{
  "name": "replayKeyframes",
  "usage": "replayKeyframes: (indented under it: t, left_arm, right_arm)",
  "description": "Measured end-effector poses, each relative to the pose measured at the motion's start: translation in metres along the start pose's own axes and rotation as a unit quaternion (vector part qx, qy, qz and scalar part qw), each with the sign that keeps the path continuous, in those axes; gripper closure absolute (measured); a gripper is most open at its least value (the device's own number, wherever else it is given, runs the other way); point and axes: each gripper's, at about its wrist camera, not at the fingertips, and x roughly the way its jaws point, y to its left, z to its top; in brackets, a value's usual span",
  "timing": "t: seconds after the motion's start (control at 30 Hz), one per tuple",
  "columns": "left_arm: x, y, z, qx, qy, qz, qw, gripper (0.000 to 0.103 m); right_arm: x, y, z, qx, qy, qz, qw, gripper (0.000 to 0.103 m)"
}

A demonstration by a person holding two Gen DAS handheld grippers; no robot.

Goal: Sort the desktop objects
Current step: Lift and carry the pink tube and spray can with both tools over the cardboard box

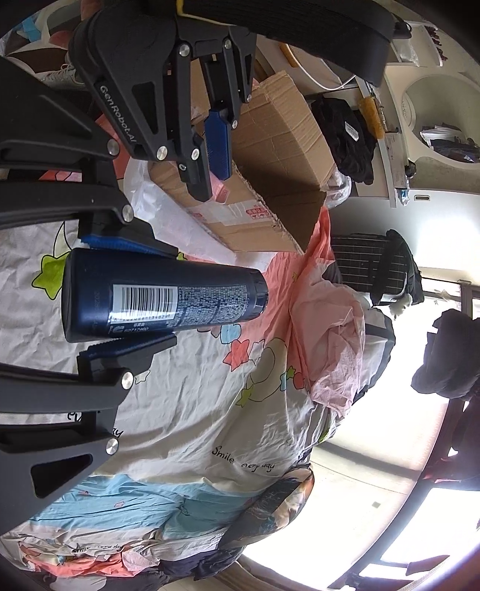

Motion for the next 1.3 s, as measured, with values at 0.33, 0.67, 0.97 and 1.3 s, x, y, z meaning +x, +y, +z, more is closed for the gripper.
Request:
replayKeyframes:
  t: [0.33,0.67,0.97,1.3]
  left_arm:
    - [-0.005,0.057,-0.003,-0.032,-0.004,0.028,0.9991,0.081]
    - [0.001,0.106,-0.007,-0.057,-0.001,0.048,0.9972,0.081]
    - [0.01,0.145,-0.011,-0.083,0.006,0.058,0.9948,0.081]
    - [0.017,0.168,-0.012,-0.098,0.01,0.065,0.9931,0.081]
  right_arm:
    - [0.014,0.039,0.019,-0.019,-0.005,0.026,0.999,0.066]
    - [0.037,0.08,0.04,-0.041,0.0,0.057,0.998,0.066]
    - [0.06,0.113,0.053,-0.066,0.009,0.074,0.995,0.066]
    - [0.083,0.132,0.067,-0.07,0.019,0.083,0.994,0.066]
